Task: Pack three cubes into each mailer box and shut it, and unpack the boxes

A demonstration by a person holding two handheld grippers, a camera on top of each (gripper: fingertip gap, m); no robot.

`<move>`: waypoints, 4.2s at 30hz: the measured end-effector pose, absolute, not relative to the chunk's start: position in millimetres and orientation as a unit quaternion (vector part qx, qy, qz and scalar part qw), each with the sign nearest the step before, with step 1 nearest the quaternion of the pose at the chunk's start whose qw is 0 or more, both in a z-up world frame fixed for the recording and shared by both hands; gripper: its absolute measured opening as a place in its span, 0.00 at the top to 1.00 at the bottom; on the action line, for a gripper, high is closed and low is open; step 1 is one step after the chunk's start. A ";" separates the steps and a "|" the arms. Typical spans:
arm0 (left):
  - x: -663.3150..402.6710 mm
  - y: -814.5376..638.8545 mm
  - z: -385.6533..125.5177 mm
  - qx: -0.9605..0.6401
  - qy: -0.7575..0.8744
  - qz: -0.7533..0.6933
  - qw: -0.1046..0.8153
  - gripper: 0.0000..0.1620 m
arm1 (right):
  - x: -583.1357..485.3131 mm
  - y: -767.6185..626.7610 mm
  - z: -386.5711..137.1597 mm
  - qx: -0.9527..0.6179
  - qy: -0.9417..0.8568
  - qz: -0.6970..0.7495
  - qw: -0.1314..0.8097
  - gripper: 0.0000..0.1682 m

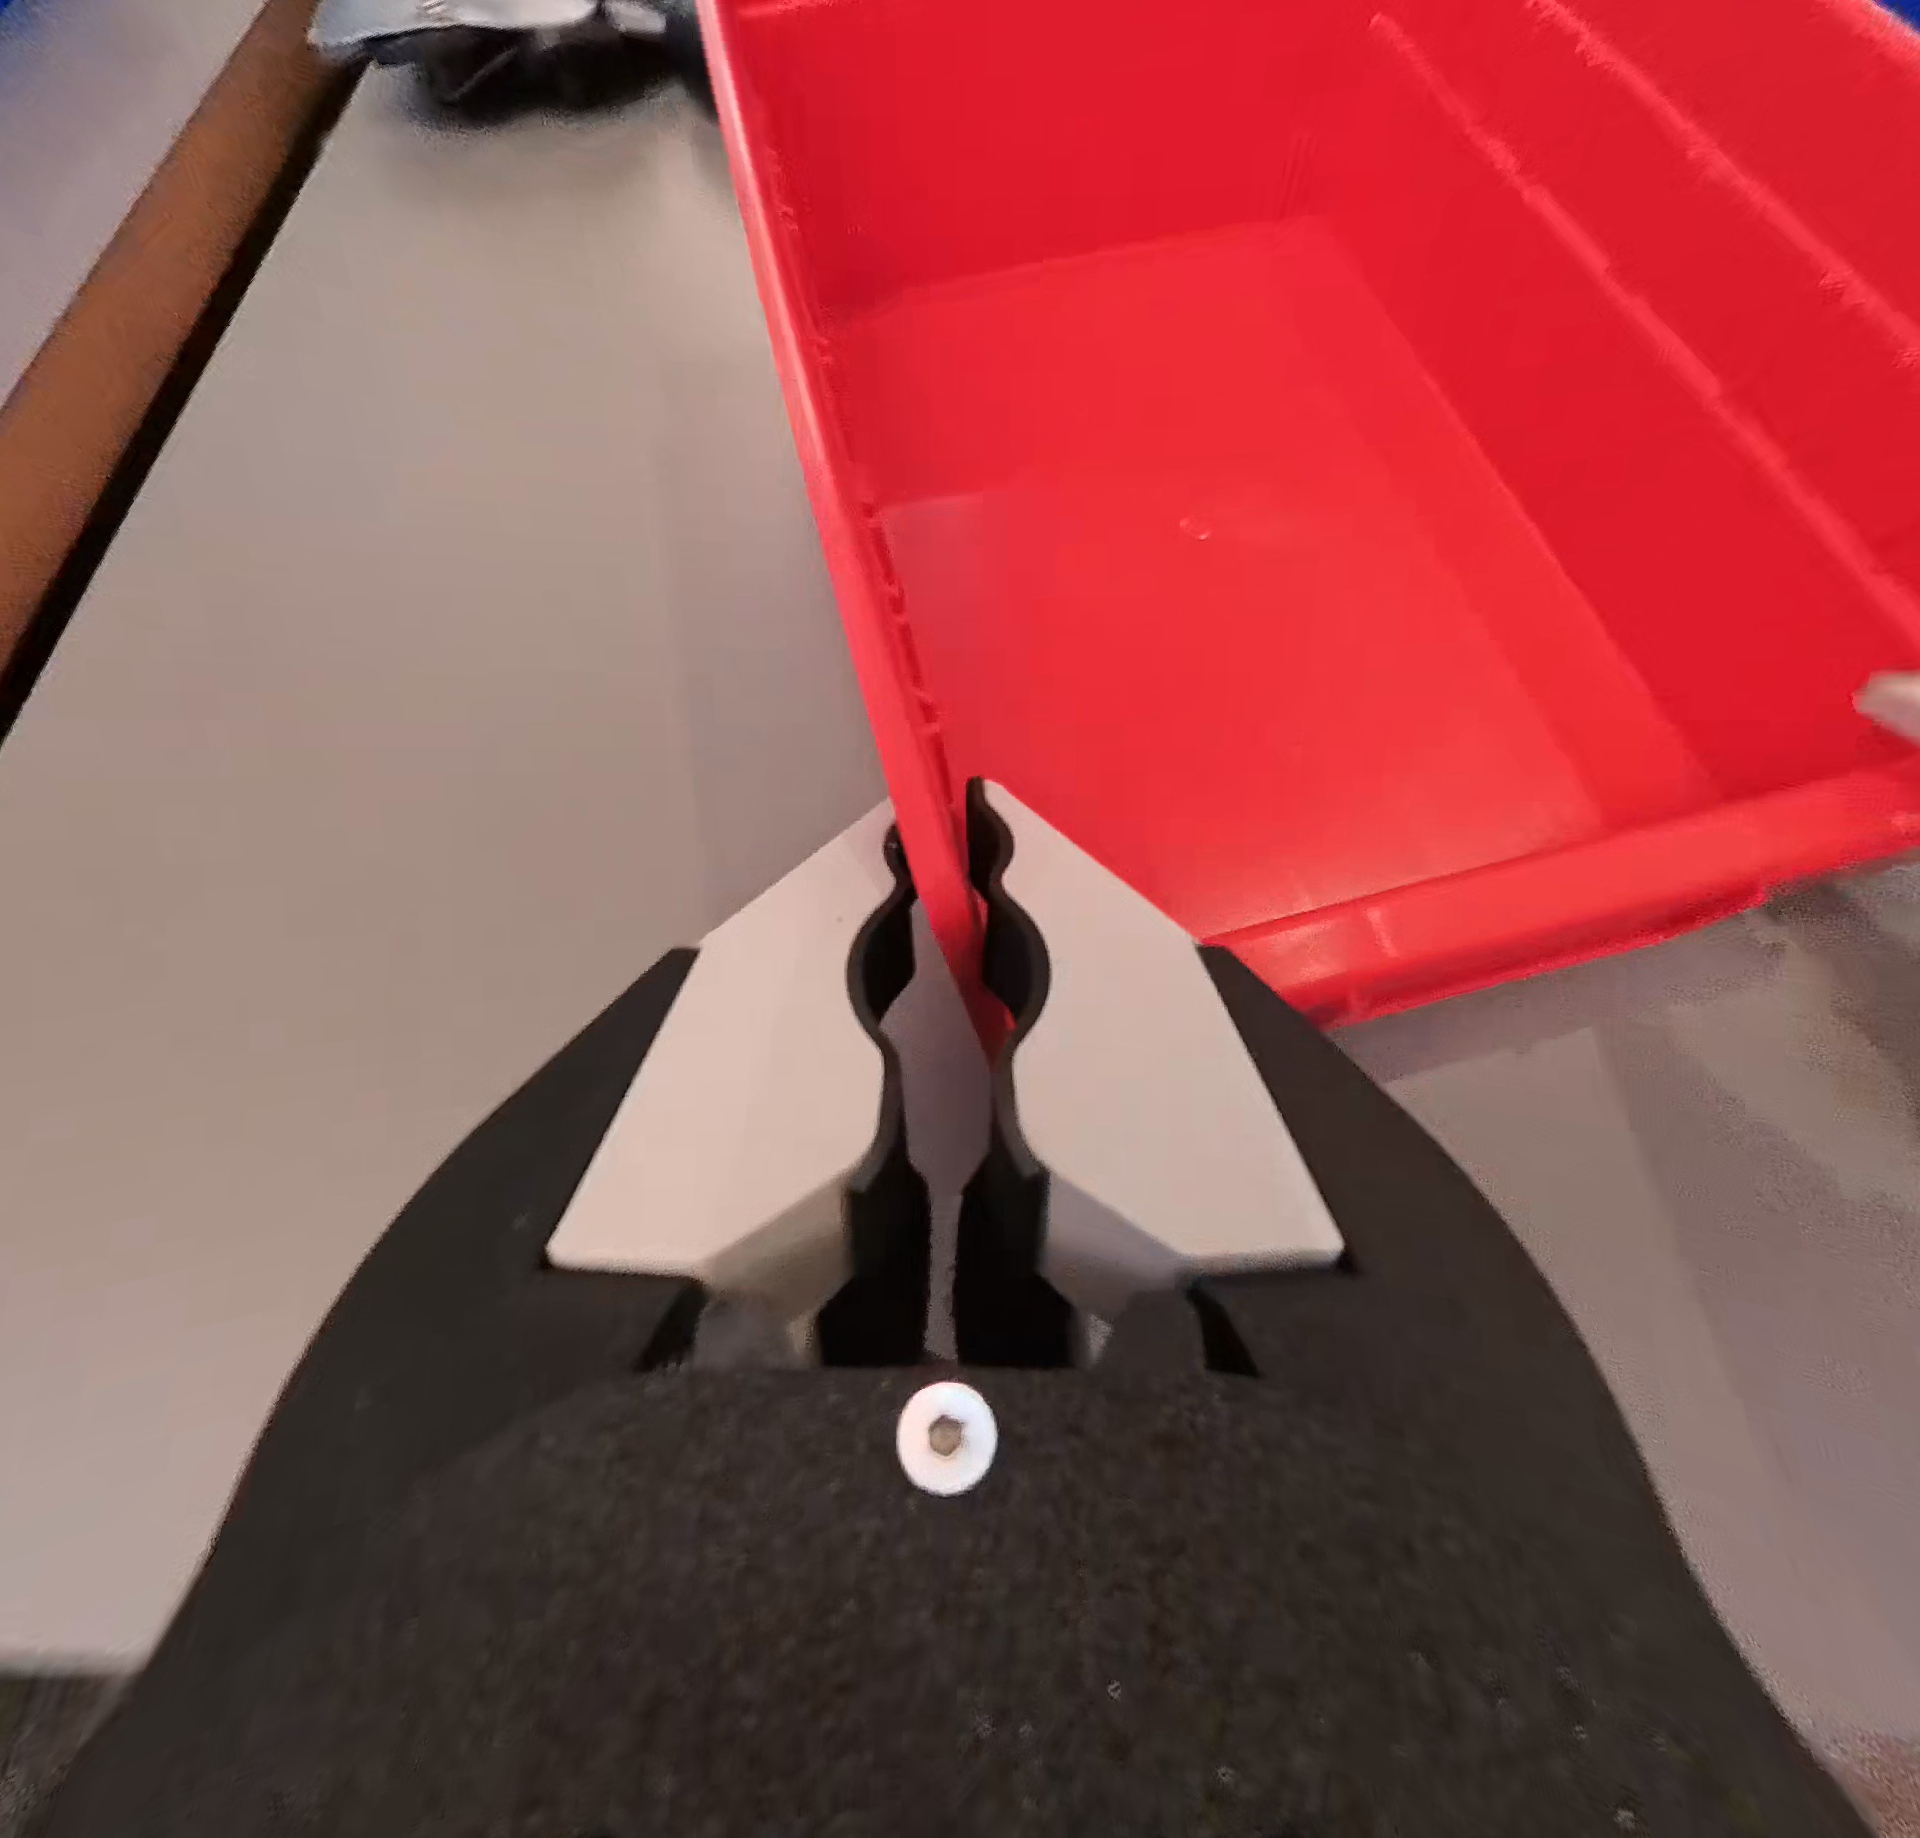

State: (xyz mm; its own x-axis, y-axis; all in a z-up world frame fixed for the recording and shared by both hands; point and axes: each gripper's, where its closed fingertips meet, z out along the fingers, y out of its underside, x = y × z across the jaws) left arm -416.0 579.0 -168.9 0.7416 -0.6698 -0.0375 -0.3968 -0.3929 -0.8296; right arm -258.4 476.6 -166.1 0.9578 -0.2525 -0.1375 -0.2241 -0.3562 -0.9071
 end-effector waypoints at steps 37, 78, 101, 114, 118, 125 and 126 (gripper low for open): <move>96.9 232.7 -168.3 -0.730 0.453 -0.296 0.416 0.96 | 229.5 95.7 -147.4 -0.789 0.330 -0.235 0.461 0.98; -209.5 516.9 -153.5 -0.779 0.407 -0.224 0.422 1.00 | -77.7 387.1 -144.8 -0.802 0.283 -0.158 0.501 0.98; -308.6 622.5 -168.5 -0.812 0.361 -0.191 0.417 0.97 | -168.8 494.4 -158.6 -0.852 0.126 -0.085 0.500 0.90; -341.2 520.7 -119.0 -0.775 0.313 -0.250 0.489 0.80 | -25.1 266.0 -116.2 -0.810 0.175 0.067 0.555 0.77; -327.1 485.4 -137.3 -0.772 0.360 -0.264 0.453 0.80 | 68.6 178.3 -117.9 -0.793 0.224 -0.017 0.566 0.68; -295.9 471.4 -146.3 -0.763 0.414 -0.255 0.426 0.78 | 110.6 125.0 -128.6 -0.779 0.271 -0.021 0.565 0.60; -290.4 467.8 -143.2 -0.758 0.416 -0.271 0.424 0.79 | 108.9 124.6 -132.1 -0.779 0.276 -0.020 0.562 0.60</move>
State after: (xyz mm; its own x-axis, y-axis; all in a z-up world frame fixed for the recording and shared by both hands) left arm -290.4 467.8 -143.2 0.5074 -0.8598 0.0577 -0.4013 -0.2950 -0.8671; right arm 108.9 124.6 -132.1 0.8464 -0.4533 -0.2796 -0.4085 -0.2155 -0.8870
